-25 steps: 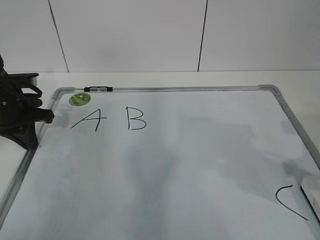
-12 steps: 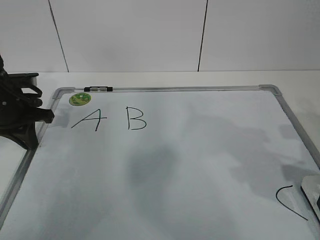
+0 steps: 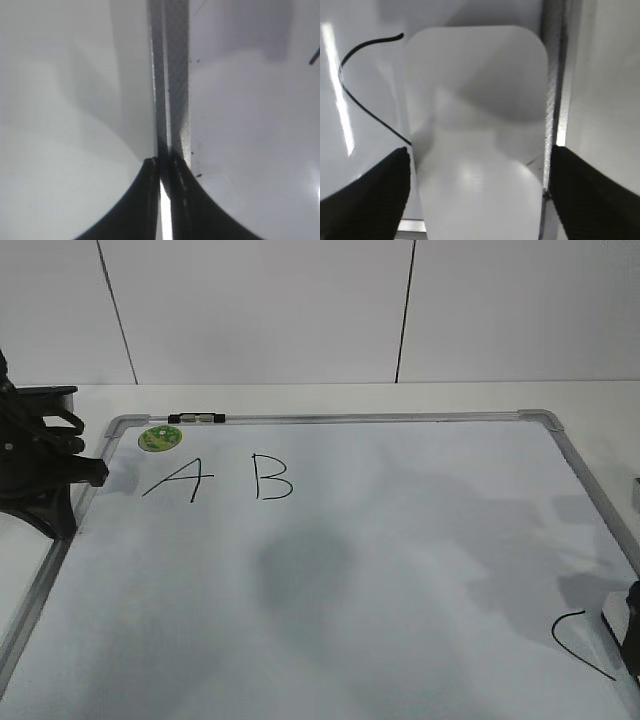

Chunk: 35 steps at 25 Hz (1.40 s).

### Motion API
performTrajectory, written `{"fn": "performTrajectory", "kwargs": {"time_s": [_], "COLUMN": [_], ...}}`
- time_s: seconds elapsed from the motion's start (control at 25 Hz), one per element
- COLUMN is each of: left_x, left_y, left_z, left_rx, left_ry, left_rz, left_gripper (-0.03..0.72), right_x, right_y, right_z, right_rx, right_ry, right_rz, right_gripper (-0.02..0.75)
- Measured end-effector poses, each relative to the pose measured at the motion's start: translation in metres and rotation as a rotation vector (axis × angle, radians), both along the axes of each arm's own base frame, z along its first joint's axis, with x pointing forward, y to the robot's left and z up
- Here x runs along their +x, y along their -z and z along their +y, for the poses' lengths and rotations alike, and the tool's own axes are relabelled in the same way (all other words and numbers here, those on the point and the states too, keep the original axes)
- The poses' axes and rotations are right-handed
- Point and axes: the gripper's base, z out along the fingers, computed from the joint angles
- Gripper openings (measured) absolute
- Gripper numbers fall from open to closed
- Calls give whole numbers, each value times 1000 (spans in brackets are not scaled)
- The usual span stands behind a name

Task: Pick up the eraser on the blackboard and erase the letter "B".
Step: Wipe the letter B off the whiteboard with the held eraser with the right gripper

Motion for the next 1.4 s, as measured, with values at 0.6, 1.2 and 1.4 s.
{"fn": "performTrajectory", "kwargs": {"time_s": [0.6,1.2,1.4], "left_x": [0,0,0], "left_y": [0,0,0], "left_z": [0,0,0], "left_rx": [0,0,0], "left_ry": [0,0,0], "left_rz": [0,0,0], "left_gripper": [19,20,20], "right_x": [2,2,3], "right_y": [7,8,8], "right_z": [3,2,2], "right_rx": [-8,-13,-14], "right_ry": [-23,-31,-33], "right_rz": [30,31,28], "right_gripper": [659,555,540]}}
